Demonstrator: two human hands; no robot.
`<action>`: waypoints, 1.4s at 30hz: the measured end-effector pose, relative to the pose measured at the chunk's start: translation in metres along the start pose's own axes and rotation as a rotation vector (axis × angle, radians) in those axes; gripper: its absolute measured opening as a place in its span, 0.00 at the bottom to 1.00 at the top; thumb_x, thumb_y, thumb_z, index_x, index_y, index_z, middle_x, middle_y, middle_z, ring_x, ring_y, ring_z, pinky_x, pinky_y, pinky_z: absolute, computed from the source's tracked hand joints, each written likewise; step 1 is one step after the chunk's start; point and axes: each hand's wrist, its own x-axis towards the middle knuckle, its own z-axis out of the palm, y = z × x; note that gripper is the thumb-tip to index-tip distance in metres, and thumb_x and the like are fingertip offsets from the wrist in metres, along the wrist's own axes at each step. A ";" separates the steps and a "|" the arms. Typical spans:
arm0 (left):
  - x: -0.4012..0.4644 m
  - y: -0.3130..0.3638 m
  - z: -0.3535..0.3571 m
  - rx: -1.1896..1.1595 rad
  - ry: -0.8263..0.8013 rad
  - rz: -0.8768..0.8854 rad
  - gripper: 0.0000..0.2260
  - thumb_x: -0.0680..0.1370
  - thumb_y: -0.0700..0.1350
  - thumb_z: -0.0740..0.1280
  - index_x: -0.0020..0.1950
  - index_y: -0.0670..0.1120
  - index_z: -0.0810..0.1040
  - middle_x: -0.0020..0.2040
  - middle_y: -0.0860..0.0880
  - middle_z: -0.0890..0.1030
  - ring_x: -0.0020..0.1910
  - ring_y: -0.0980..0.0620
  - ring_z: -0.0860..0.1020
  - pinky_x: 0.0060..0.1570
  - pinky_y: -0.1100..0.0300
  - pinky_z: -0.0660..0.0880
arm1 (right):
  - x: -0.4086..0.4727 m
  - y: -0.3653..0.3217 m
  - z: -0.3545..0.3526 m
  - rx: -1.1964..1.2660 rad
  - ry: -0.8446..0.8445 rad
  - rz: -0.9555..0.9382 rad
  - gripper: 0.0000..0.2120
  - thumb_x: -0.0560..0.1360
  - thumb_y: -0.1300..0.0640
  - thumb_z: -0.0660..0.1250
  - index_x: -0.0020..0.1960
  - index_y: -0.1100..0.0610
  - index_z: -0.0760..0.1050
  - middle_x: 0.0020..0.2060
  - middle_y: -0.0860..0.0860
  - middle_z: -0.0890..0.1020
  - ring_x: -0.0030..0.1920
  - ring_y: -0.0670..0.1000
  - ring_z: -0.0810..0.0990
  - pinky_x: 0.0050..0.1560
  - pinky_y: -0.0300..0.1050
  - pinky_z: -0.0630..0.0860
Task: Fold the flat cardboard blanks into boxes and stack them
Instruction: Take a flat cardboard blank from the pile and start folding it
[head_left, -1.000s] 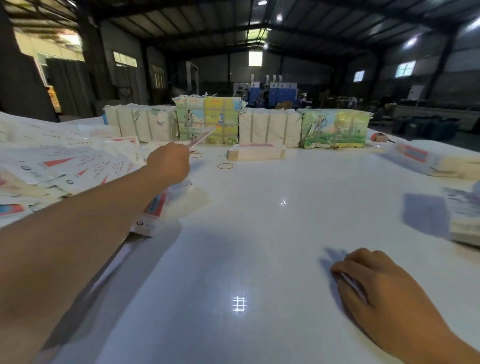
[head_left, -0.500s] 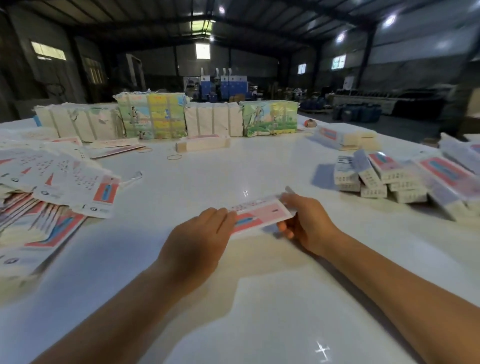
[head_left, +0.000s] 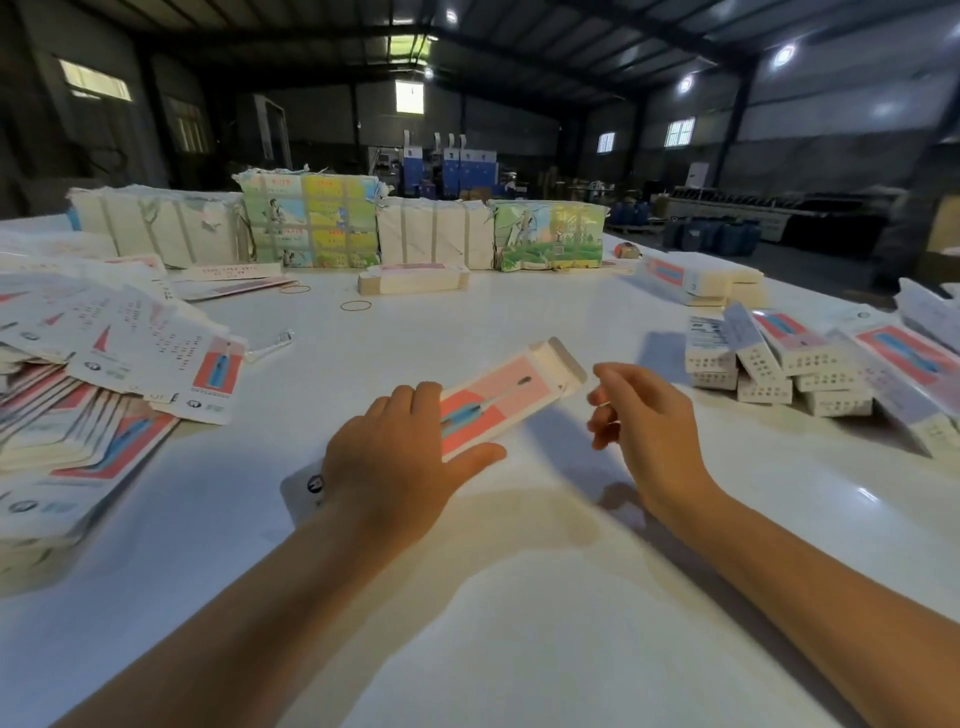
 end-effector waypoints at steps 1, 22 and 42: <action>0.000 -0.001 0.000 -0.010 -0.003 -0.021 0.32 0.68 0.68 0.56 0.46 0.40 0.79 0.32 0.46 0.78 0.25 0.48 0.76 0.21 0.61 0.70 | -0.003 0.000 0.001 -0.076 0.000 -0.085 0.08 0.79 0.59 0.61 0.50 0.56 0.79 0.36 0.51 0.79 0.29 0.43 0.76 0.30 0.36 0.74; -0.004 0.011 0.000 -0.026 0.027 0.064 0.32 0.68 0.68 0.55 0.43 0.39 0.79 0.32 0.45 0.78 0.24 0.46 0.75 0.22 0.60 0.71 | -0.016 -0.001 0.013 -0.172 -0.182 -0.077 0.23 0.79 0.60 0.62 0.73 0.50 0.63 0.38 0.50 0.77 0.33 0.45 0.73 0.35 0.39 0.71; -0.004 0.013 -0.006 0.015 -0.061 0.083 0.30 0.69 0.67 0.56 0.43 0.41 0.79 0.32 0.46 0.78 0.25 0.48 0.75 0.23 0.62 0.68 | -0.007 -0.007 -0.001 -0.721 -0.096 -0.407 0.20 0.73 0.50 0.69 0.63 0.53 0.71 0.56 0.50 0.72 0.50 0.48 0.73 0.48 0.42 0.72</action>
